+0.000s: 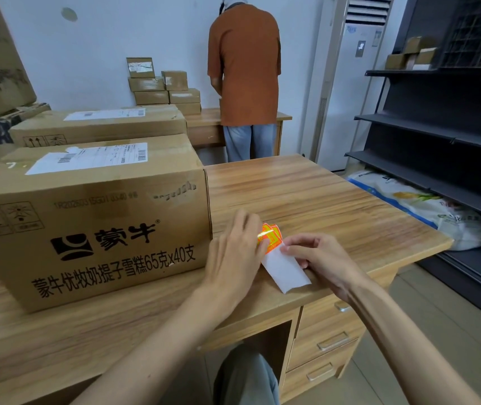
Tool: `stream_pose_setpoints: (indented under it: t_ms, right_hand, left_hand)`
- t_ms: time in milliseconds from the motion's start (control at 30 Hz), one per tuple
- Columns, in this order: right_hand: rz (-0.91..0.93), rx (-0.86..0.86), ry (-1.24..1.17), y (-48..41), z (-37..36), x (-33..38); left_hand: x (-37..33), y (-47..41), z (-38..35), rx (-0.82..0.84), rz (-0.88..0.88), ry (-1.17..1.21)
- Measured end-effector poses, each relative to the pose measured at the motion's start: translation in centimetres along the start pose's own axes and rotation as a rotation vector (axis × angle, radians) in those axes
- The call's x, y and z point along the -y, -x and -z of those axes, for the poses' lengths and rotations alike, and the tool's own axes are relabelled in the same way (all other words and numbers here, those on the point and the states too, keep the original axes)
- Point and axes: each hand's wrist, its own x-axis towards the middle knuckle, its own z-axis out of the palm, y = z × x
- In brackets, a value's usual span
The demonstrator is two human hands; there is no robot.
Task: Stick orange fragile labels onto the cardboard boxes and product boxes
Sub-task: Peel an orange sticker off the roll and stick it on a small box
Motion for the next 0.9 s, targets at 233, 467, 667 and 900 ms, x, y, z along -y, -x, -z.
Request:
stream_pose_setpoints:
  t_ms: [233, 467, 667, 900]
  right_hand:
    - [0.092, 0.010, -0.097, 0.4, -0.4, 0.4]
    - [0.210, 0.007, -0.058, 0.6, -0.6, 0.4]
    - [0.267, -0.035, -0.003, 0.5, -0.9, 0.3]
    - [0.249, -0.123, 0.072, 0.0, -1.3, -0.4]
  left_hand:
    - [0.4, -0.1, -1.3, -0.075, -0.162, 0.099]
    - [0.1, -0.9, 0.0, 0.088, -0.019, 0.188]
    - [0.3, -1.1, 0.2, 0.169, 0.012, 0.279]
    - [0.4, -0.8, -0.7, 0.077, 0.089, 0.315]
